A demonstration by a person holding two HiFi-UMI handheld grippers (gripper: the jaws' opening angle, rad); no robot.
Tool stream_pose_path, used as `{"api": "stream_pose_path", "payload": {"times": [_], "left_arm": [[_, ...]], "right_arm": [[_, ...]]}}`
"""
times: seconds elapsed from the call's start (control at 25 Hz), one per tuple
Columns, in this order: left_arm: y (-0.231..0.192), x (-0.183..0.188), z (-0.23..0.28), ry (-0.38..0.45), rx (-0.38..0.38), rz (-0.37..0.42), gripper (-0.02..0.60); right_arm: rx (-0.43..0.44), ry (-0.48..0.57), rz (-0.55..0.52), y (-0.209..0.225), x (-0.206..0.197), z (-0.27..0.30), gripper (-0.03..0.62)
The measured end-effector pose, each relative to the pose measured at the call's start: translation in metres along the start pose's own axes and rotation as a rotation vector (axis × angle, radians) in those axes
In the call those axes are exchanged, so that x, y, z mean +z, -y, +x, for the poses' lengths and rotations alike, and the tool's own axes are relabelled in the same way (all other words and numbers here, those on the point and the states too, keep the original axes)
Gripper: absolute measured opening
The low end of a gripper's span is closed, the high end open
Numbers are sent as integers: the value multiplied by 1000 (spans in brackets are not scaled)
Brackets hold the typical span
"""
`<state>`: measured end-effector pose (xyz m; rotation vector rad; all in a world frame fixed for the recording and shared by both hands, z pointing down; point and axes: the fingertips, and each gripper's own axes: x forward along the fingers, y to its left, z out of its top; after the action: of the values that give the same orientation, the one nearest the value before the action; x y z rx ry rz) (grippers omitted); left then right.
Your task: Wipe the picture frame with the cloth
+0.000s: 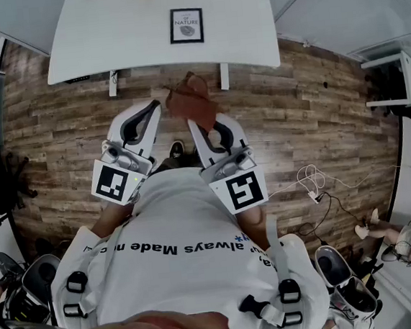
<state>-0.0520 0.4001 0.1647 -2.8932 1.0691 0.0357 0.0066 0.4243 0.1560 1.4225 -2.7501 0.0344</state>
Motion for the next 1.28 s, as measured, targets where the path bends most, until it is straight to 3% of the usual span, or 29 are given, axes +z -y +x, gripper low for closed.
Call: {"api": "stream_pose_path", "payload": {"times": [1.0, 1.28], "left_arm": [[-47, -10, -18, 2, -44, -25, 2], [-63, -18, 8, -11, -35, -26, 2]], "right_arm": [[-26, 22, -1, -20, 4, 46, 14], [-27, 26, 7, 6, -2, 64, 14]]}}
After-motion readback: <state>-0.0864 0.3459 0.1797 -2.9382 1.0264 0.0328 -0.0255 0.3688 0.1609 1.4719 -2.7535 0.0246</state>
